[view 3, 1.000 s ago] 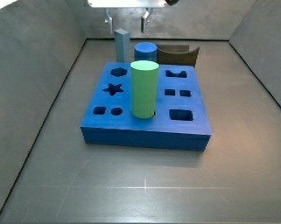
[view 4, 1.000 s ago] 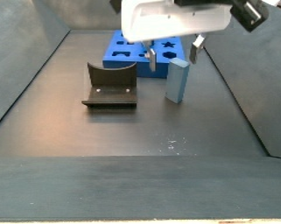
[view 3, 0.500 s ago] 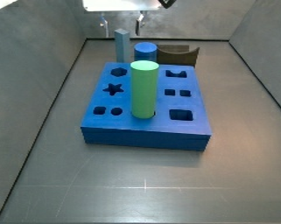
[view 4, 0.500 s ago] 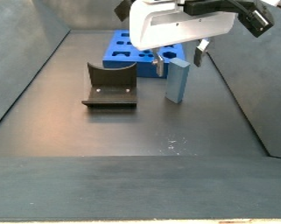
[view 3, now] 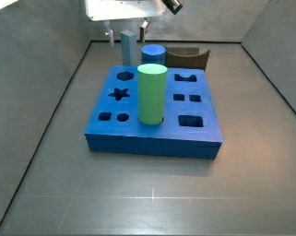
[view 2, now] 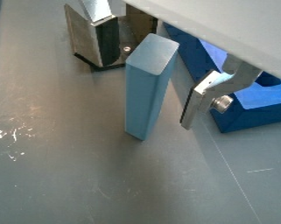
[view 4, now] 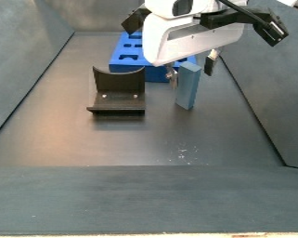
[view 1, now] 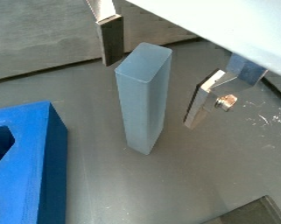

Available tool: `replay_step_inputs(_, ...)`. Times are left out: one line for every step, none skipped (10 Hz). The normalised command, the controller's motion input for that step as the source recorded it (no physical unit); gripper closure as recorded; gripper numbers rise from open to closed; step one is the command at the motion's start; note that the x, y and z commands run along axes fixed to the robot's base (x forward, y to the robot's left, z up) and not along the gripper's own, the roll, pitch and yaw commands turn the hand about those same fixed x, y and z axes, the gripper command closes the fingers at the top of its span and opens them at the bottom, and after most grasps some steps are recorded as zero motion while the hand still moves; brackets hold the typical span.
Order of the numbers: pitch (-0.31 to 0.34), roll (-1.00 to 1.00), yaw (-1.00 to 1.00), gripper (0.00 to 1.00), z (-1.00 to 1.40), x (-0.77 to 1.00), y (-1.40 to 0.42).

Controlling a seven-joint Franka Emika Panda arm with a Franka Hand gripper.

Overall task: Pick up the rectangle object. Move to above the board. Insert the rectangle object.
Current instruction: Pick up the rectangle object.

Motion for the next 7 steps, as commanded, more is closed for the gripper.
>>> replay_step_inputs(-0.023,-0.09,0.01,0.00,-0.24,-0.03,0.00)
replay_step_inputs(-0.160,0.00,0.10,0.00,-0.49,-0.08,0.00)
replay_step_inputs(-0.200,-0.03,0.15,0.00,-0.66,-0.03,0.00)
replay_step_inputs(-0.031,0.00,0.00,0.00,-0.03,0.00,0.00)
replay_step_inputs(-0.171,-0.11,0.16,0.00,-0.46,-0.12,-0.06)
replay_step_inputs(-0.169,-0.07,0.26,0.00,-0.20,-0.05,-0.01)
replay_step_inputs(0.000,0.00,0.00,1.00,0.00,0.00,0.00)
